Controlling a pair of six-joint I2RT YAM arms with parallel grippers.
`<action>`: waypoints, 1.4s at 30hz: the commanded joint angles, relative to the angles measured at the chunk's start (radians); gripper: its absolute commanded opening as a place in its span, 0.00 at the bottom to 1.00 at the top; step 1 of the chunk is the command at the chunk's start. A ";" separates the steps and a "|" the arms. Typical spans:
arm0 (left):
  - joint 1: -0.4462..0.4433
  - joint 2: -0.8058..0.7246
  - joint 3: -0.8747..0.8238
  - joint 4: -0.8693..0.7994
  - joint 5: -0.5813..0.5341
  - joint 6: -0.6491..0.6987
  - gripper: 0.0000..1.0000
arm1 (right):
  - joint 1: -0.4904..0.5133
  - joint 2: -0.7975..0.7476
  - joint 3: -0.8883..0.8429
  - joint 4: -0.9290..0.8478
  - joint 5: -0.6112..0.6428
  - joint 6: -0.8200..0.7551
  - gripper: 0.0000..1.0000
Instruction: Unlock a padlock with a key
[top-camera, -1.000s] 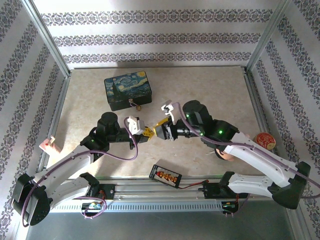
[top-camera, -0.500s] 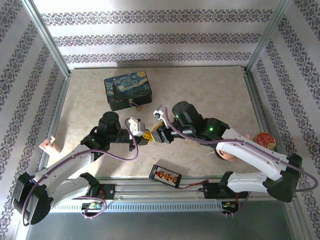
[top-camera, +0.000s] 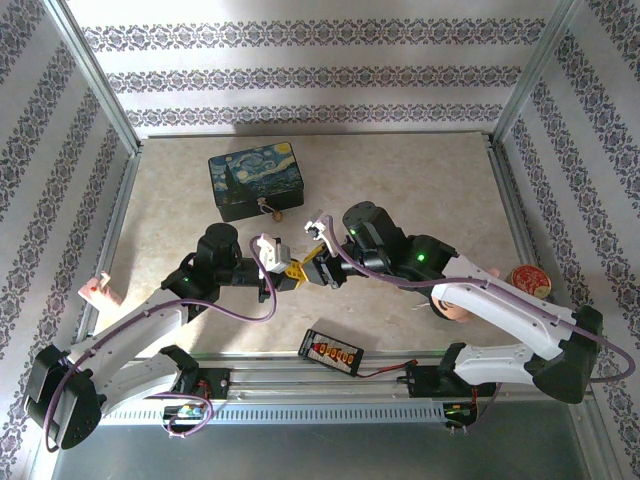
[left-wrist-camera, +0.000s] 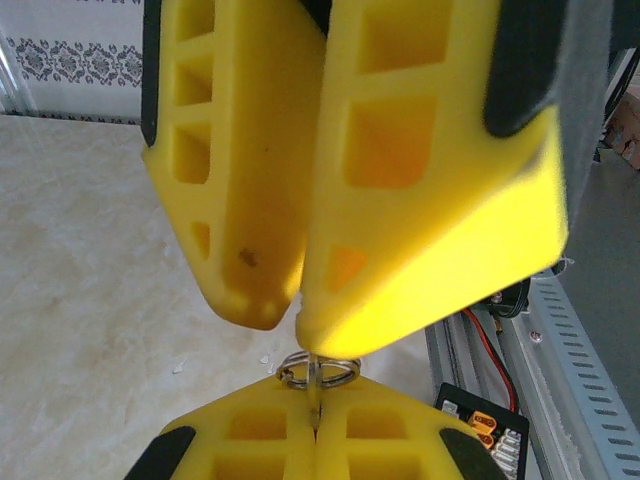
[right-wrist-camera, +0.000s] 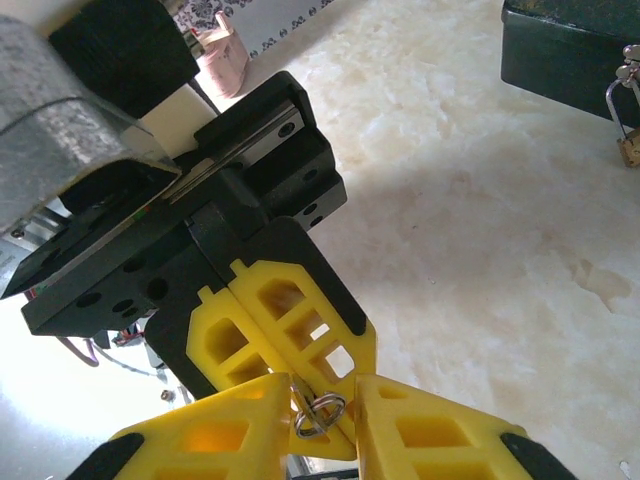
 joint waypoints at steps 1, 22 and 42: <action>-0.004 -0.015 0.020 -0.002 0.013 0.003 0.00 | 0.010 0.007 0.011 0.004 -0.028 -0.014 0.23; -0.004 -0.067 -0.013 0.080 -0.022 -0.083 0.32 | 0.012 -0.051 -0.046 0.075 0.047 -0.009 0.00; -0.004 -0.303 -0.113 0.147 -0.210 -0.443 0.70 | -0.083 -0.329 -0.214 0.329 -0.024 0.153 0.00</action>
